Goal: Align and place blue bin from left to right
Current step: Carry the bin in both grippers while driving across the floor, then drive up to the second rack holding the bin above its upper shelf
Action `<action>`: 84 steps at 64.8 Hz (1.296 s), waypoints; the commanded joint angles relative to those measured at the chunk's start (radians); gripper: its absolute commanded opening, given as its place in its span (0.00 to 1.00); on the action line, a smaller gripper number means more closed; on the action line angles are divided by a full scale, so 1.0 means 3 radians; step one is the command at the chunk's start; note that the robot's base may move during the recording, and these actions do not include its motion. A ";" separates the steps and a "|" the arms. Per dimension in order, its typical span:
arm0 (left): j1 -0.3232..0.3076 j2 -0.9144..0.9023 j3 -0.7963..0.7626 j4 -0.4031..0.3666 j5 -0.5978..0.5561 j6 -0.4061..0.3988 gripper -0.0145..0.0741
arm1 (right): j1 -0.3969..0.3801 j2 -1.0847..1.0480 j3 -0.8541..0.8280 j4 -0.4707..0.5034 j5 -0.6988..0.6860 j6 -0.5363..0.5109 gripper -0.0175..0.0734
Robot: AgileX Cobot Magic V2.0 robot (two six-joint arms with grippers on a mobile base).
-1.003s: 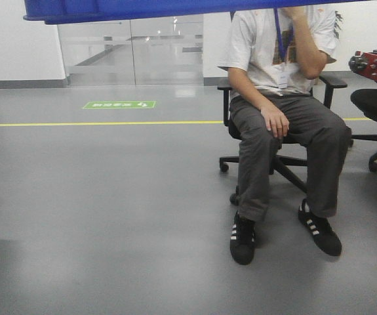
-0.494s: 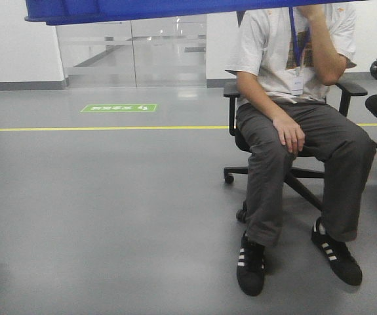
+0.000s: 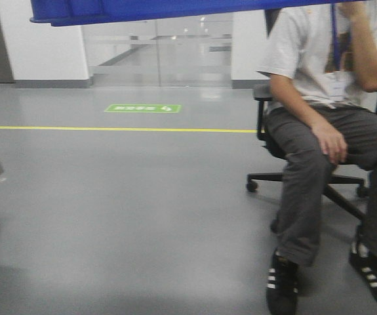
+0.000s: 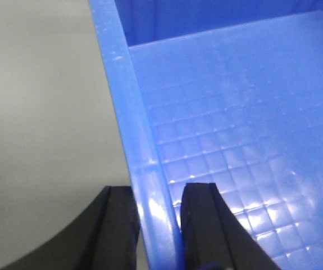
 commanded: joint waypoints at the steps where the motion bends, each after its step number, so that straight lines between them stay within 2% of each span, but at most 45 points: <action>1: -0.0018 -0.0070 -0.0034 0.0003 -0.0226 0.0089 0.04 | 0.0000 -0.0099 -0.0065 -0.0026 -0.0347 -0.0076 0.12; 84: -0.0018 -0.0070 -0.0034 0.0076 -0.0226 0.0089 0.04 | 0.0000 -0.0099 -0.0065 -0.0026 -0.0347 -0.0076 0.12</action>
